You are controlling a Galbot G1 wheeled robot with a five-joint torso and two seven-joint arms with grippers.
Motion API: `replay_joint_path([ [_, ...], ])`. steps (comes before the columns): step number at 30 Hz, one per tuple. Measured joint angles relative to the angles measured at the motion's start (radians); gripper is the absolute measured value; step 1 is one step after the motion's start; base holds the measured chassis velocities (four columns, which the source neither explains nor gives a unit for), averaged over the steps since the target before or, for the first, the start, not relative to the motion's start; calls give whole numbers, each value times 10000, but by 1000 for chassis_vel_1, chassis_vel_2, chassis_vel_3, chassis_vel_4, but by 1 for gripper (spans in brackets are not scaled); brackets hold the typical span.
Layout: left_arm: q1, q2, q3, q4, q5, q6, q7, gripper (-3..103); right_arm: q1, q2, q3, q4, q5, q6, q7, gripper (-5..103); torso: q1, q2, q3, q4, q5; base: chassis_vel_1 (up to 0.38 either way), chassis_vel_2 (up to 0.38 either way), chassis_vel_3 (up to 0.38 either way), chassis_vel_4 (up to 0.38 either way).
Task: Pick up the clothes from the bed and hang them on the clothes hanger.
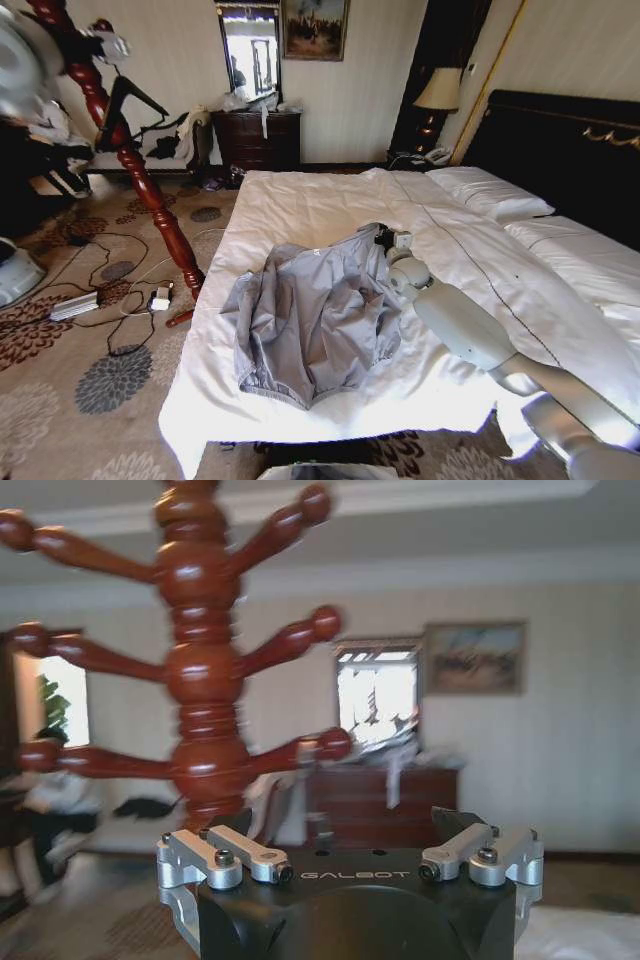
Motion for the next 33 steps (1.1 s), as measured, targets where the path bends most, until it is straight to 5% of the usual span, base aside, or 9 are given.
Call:
replay_joint_path([
  [1,0,0,0,0,0,0,0,100,0,0,0,0,0,0,0,0,0,0,0,0,0,0,0,0,0],
  [4,-342,458,61,1007,-114,1665,-165,100,158,66,-141,6,29,-2,1,0,2,0,1,3,-3,0,0,0,0],
  [8,-487,982,55,1714,-630,2594,-691,99,252,113,-214,21,74,-3,0,0,-1,0,0,7,1,0,0,0,0],
  [13,-390,1695,37,3022,-722,2678,-918,99,314,123,-244,77,140,-10,6,0,2,-2,1,-4,5,0,0,0,0],
  [20,75,2201,-62,4099,-854,2662,-660,99,273,201,-269,91,191,-7,-94,0,0,0,0,12,-11,0,0,0,0],
  [22,289,2515,-131,4672,-869,2644,-469,99,274,304,-316,3,224,20,-147,0,1,-1,1,-6,1,0,0,0,0],
  [33,965,3340,-302,6048,-514,2594,677,99,353,282,-363,51,716,46,-230,0,1,-2,2,1,0,0,0,0,0],
])
